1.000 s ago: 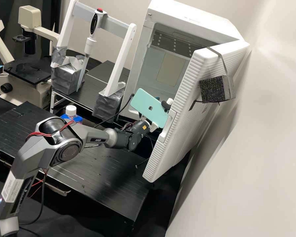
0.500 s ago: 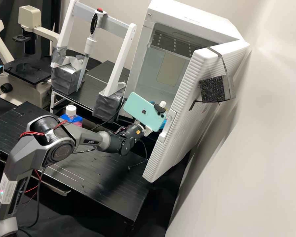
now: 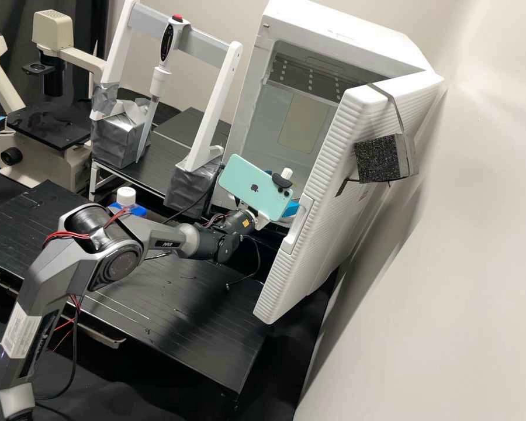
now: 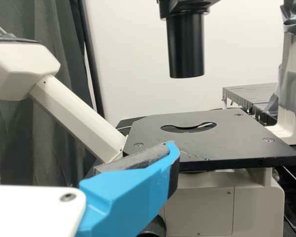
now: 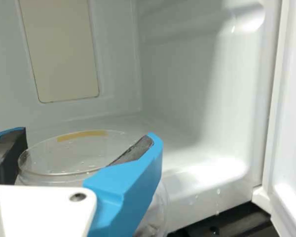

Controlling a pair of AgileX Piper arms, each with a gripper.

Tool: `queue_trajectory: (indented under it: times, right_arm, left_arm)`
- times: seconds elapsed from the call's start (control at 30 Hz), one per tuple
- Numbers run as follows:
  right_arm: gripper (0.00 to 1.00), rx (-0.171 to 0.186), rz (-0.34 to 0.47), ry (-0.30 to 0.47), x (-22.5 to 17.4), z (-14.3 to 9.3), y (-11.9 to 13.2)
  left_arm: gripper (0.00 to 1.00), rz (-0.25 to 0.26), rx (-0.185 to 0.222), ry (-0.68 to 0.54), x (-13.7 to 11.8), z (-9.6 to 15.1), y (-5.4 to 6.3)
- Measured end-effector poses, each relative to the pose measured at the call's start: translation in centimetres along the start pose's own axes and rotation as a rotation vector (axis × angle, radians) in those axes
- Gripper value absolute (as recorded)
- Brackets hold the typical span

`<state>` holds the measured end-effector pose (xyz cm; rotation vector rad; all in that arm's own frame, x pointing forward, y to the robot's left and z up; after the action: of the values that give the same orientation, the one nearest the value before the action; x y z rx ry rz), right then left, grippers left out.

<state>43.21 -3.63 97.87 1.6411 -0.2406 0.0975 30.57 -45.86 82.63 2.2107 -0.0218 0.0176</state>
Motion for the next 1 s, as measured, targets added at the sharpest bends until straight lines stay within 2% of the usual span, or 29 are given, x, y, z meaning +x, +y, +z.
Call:
queue_trajectory:
  times: [0.2,0.7,0.73,1.0]
  right_arm:
    - [0.0,-0.023,0.012,-0.006,0.0,0.05,0.11]
    - [0.0,-0.023,0.018,-0.014,0.32,-0.25,0.54]
    - [1.0,-0.024,0.019,-0.014,0.35,-0.29,0.59]
    - [1.0,-0.033,0.001,-0.008,0.66,-0.42,-0.26]
  left_arm:
    - [1.0,0.0,0.0,0.0,0.0,0.0,0.0]
    - [1.0,0.0,0.0,0.0,0.0,0.0,0.0]
    - [1.0,0.0,0.0,0.0,0.0,0.0,0.0]
    - [1.0,0.0,0.0,0.0,0.0,0.0,0.0]
